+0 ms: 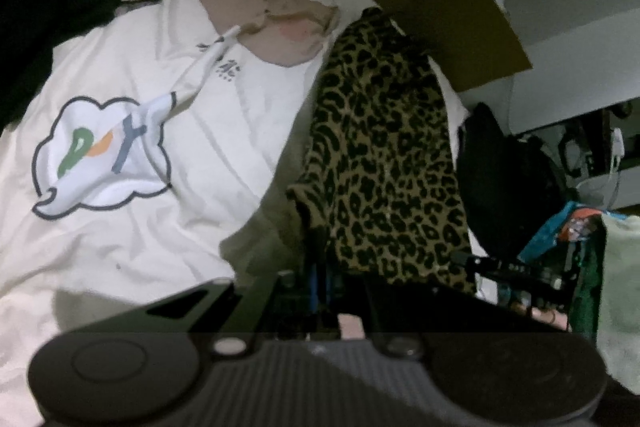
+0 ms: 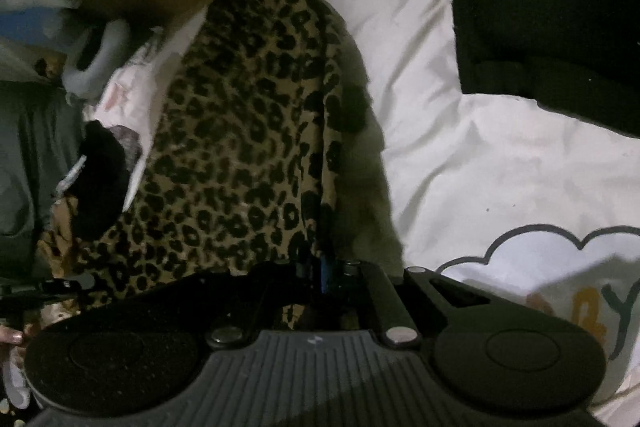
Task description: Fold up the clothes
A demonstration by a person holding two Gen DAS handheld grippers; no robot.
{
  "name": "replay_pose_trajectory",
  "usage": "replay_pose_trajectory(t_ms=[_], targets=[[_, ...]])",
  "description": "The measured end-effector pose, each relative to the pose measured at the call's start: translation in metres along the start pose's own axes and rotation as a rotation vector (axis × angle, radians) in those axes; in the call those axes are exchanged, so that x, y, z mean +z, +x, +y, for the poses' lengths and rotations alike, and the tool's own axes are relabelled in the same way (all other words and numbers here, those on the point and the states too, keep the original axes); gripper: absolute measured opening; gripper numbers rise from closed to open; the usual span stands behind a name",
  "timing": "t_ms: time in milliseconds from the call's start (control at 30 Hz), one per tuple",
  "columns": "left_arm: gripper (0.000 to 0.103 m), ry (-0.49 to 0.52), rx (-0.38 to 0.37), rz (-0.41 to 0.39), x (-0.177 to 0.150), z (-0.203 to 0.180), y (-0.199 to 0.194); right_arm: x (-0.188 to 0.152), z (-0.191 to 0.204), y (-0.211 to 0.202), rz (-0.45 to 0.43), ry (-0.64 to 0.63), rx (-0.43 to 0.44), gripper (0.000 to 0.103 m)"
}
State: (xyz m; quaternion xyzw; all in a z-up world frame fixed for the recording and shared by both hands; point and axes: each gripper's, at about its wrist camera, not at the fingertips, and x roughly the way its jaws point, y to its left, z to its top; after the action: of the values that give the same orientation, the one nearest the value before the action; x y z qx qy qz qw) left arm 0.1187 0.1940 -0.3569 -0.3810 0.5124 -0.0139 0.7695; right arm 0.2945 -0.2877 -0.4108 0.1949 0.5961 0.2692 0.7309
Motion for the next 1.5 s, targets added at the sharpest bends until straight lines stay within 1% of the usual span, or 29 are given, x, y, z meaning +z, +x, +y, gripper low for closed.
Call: replay_pose_trajectory(t_ms=[100,233,333,500,733,833,933,1100,1267,1367,1500], targets=[[0.003,0.007,-0.013,-0.008,-0.002,-0.005,-0.007,-0.003,0.009,-0.009,-0.014,-0.029,-0.011,0.001],[0.003,0.013,-0.031,-0.016,-0.007,-0.013,-0.016,-0.006,0.011,-0.022,-0.027,-0.030,-0.001,0.001],[0.003,0.015,-0.035,-0.013,-0.014,-0.016,-0.020,-0.007,0.010,-0.033,-0.040,-0.017,0.007,0.001],[0.003,-0.010,-0.045,-0.002,-0.031,-0.013,-0.023,-0.008,0.007,-0.050,-0.043,-0.014,0.006,0.001],[0.003,-0.039,-0.063,0.013,-0.055,-0.009,-0.033,-0.027,0.003,-0.069,-0.028,-0.009,0.025,0.001],[0.003,-0.056,-0.066,0.018,-0.061,-0.005,-0.034,-0.034,0.000,-0.072,-0.021,-0.007,0.026,0.001],[0.003,-0.072,-0.061,0.020,-0.061,0.000,-0.029,-0.037,-0.006,-0.073,-0.023,0.015,0.032,0.001],[0.003,-0.080,-0.042,0.036,-0.056,0.009,-0.013,-0.036,-0.016,-0.065,-0.018,0.041,0.018,0.001],[0.003,-0.117,-0.020,0.040,-0.052,0.021,0.002,-0.036,-0.032,-0.055,-0.010,0.083,0.003,0.001],[0.003,-0.123,-0.030,0.035,-0.050,0.022,0.003,-0.036,-0.036,-0.053,-0.013,0.095,0.007,0.001],[0.003,-0.115,-0.060,0.011,-0.043,0.015,-0.006,-0.032,-0.029,-0.059,-0.032,0.076,0.019,0.001]])
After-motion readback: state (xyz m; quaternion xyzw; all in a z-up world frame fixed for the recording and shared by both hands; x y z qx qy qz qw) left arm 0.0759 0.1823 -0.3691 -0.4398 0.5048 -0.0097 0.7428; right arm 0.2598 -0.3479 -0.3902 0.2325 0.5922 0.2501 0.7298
